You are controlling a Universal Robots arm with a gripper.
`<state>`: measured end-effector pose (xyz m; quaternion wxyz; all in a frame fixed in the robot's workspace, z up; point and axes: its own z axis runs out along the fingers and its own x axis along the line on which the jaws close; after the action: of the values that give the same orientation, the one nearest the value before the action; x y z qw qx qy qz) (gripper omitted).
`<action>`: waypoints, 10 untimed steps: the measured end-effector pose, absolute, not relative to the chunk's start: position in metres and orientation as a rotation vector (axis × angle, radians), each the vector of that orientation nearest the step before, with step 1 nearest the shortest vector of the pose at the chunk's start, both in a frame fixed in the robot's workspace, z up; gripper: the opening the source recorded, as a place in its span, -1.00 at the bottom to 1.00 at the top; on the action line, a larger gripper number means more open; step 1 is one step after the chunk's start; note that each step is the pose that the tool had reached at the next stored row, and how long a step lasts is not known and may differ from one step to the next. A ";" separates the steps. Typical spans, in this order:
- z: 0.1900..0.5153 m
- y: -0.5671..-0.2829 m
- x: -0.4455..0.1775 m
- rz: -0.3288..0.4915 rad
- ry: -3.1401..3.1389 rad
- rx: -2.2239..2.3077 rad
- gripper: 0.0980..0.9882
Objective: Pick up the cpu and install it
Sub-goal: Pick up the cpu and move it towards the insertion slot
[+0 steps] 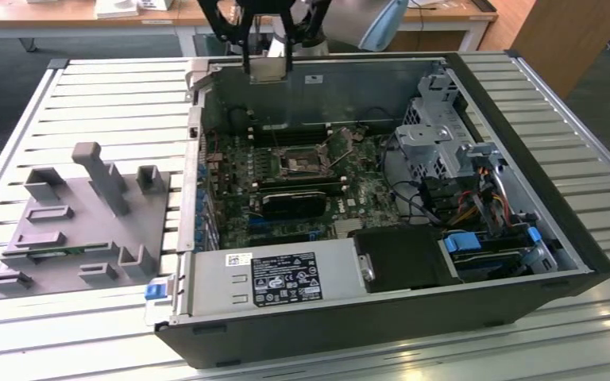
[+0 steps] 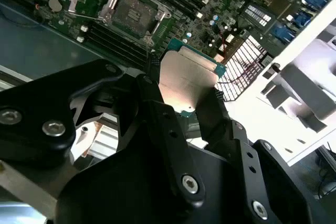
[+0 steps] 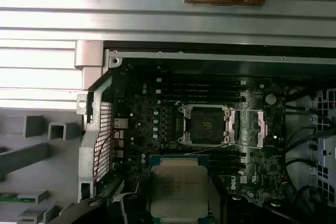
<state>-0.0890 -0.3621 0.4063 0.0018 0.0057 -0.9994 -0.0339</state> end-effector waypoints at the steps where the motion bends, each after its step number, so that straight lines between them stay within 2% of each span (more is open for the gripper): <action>1: 0.406 -0.362 -0.086 -0.106 -3.136 0.018 -0.04; 10: 0.404 -0.353 -0.062 -0.106 -3.136 0.008 -0.04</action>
<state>-0.0622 -0.3527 0.4040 0.0017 0.0026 -0.9994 -0.0338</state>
